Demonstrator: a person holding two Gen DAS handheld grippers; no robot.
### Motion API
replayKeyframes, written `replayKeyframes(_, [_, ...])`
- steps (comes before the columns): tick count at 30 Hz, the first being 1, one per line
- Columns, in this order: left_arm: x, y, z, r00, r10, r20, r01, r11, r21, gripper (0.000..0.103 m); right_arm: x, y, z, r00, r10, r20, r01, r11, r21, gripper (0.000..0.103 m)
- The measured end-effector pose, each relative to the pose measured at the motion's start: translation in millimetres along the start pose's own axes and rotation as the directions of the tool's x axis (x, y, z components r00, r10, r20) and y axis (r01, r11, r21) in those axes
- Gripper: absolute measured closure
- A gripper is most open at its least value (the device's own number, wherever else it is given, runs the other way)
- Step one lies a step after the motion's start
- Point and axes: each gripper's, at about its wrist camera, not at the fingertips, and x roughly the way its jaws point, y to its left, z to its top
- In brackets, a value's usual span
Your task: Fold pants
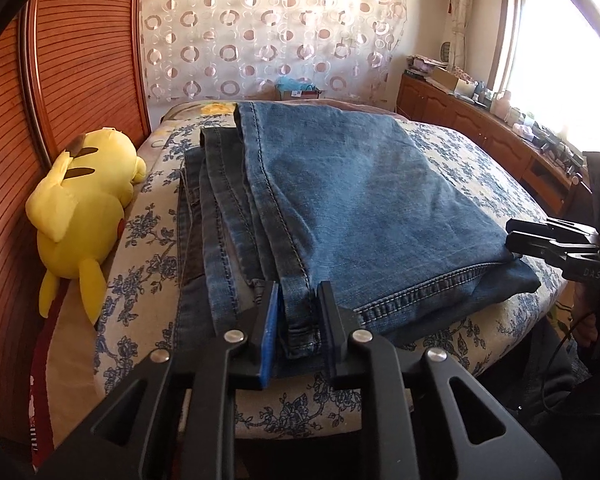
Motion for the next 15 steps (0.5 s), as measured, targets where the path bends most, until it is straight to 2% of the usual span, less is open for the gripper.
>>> replayKeyframes(9, [-10,11,3,0.999,-0.016,0.031,0.017,0.999,-0.03,0.072,17,-2,0,0.999,-0.005,-0.032,0.006,1.0,0.027,0.054])
replayKeyframes(15, [-10,15,3,0.999,-0.011,0.039,0.013,0.999,-0.041,0.061,27,-4,-2,0.998,0.007,-0.06,-0.004,0.999,0.052,0.052])
